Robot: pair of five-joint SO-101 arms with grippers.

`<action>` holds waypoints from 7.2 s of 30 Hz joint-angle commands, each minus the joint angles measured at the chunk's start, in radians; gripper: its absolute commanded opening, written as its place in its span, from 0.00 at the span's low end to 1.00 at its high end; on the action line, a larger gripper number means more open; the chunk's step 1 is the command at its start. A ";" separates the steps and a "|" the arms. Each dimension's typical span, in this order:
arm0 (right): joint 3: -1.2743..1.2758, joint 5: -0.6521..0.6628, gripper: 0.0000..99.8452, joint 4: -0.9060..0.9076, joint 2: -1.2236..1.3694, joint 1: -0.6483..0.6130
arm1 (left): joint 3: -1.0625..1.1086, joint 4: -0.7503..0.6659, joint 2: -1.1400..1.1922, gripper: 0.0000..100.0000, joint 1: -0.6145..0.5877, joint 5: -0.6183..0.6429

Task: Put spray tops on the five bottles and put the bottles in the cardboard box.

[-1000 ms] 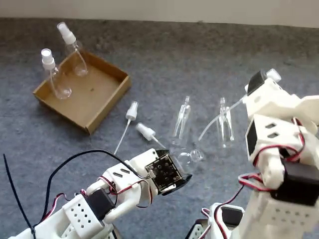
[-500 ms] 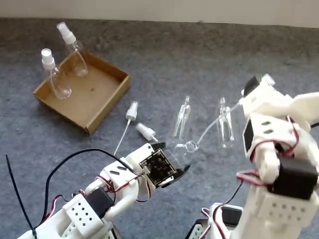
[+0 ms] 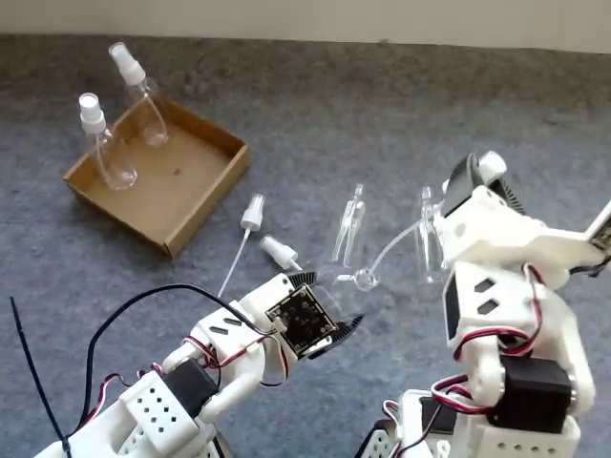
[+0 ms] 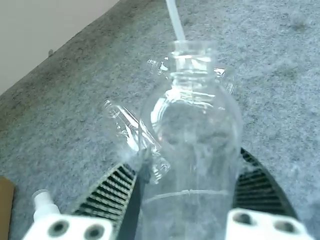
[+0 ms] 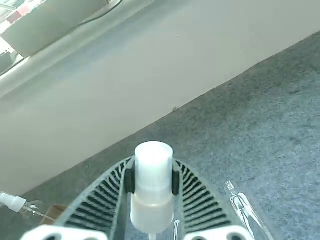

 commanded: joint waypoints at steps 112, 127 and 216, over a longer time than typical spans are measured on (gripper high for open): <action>1.141 0.331 0.01 -0.596 -0.484 -0.404 | 0.177 -0.302 -0.507 0.14 -0.358 0.120; 1.188 0.325 0.01 -0.596 -0.568 -0.493 | 0.176 -0.358 -0.507 0.14 -0.298 0.172; 1.198 0.549 0.01 -0.688 -0.710 -0.398 | 0.177 -0.091 -0.507 0.14 -0.081 0.397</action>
